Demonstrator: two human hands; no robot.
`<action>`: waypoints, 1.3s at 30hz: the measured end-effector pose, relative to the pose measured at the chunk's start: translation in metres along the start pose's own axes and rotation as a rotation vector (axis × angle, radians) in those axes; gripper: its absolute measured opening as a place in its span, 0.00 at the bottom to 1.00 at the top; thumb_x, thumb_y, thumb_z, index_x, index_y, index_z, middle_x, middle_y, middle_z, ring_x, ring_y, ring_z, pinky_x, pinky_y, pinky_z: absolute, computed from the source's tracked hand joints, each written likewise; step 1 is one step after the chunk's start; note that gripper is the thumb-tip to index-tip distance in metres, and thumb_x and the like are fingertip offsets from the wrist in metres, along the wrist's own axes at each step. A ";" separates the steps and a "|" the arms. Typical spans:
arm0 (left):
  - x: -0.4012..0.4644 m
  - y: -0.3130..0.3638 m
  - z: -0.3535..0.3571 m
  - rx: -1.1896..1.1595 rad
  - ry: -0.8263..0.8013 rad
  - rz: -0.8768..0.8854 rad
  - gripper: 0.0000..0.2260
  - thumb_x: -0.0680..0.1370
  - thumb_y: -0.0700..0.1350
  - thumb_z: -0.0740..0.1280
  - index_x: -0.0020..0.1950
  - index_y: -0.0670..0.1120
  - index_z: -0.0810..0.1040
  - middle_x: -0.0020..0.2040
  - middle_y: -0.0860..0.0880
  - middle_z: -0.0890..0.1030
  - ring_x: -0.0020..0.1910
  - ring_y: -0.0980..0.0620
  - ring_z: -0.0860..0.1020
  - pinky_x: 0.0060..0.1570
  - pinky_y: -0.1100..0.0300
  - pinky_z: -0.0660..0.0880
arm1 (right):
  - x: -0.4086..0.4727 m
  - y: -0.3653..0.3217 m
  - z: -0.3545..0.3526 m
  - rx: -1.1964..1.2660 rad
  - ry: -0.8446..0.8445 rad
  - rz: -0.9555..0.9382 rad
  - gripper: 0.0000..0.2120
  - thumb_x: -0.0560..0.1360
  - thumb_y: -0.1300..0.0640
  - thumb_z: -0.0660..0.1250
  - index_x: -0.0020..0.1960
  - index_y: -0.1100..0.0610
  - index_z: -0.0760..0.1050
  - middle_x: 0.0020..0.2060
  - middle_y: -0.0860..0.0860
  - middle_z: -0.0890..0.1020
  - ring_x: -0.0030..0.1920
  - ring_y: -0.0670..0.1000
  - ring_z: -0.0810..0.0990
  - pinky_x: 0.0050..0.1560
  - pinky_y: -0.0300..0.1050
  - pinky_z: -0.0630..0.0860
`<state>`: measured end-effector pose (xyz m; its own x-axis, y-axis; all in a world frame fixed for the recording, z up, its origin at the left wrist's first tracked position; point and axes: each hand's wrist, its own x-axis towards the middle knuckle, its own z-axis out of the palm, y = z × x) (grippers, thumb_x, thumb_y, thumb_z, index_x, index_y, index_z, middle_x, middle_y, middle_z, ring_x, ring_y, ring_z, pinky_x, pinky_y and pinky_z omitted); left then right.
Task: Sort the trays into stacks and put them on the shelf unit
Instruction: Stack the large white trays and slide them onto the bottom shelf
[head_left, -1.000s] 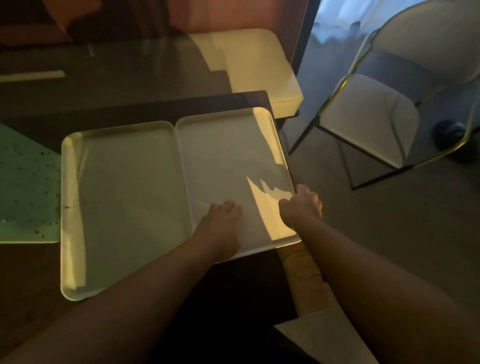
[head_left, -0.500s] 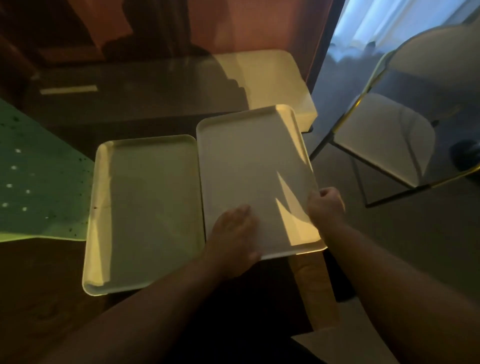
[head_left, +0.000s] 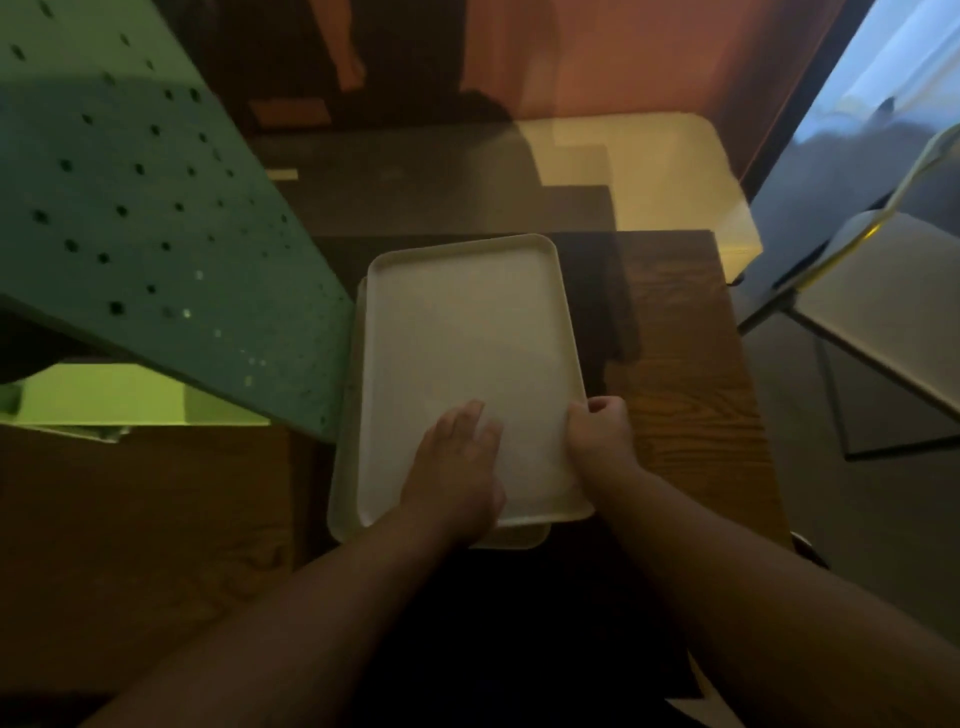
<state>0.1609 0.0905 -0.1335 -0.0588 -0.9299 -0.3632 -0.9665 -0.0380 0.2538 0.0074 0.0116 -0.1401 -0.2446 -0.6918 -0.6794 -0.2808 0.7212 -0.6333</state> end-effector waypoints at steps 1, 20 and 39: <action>-0.004 -0.013 -0.001 -0.003 -0.010 0.000 0.31 0.73 0.50 0.64 0.76 0.48 0.61 0.79 0.45 0.57 0.75 0.41 0.57 0.73 0.50 0.58 | -0.005 0.002 0.011 -0.010 -0.003 0.004 0.13 0.82 0.55 0.61 0.65 0.55 0.66 0.55 0.55 0.74 0.52 0.54 0.75 0.43 0.49 0.74; -0.028 -0.107 0.005 0.090 -0.292 0.163 0.22 0.75 0.47 0.62 0.68 0.44 0.69 0.77 0.44 0.60 0.69 0.38 0.65 0.64 0.46 0.70 | -0.043 0.043 0.061 -0.736 0.186 -0.130 0.19 0.76 0.60 0.62 0.67 0.54 0.69 0.62 0.58 0.74 0.62 0.60 0.75 0.60 0.56 0.76; -0.058 -0.105 0.023 -0.415 0.109 -0.709 0.27 0.72 0.45 0.65 0.71 0.43 0.68 0.68 0.39 0.71 0.65 0.36 0.71 0.64 0.47 0.70 | -0.020 0.048 0.046 -0.747 0.022 -0.183 0.17 0.82 0.58 0.54 0.68 0.65 0.69 0.63 0.63 0.76 0.63 0.64 0.76 0.56 0.52 0.72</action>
<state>0.2596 0.1570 -0.1599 0.5747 -0.6641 -0.4781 -0.5931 -0.7406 0.3158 0.0409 0.0617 -0.1742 -0.1503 -0.8042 -0.5751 -0.8689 0.3850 -0.3113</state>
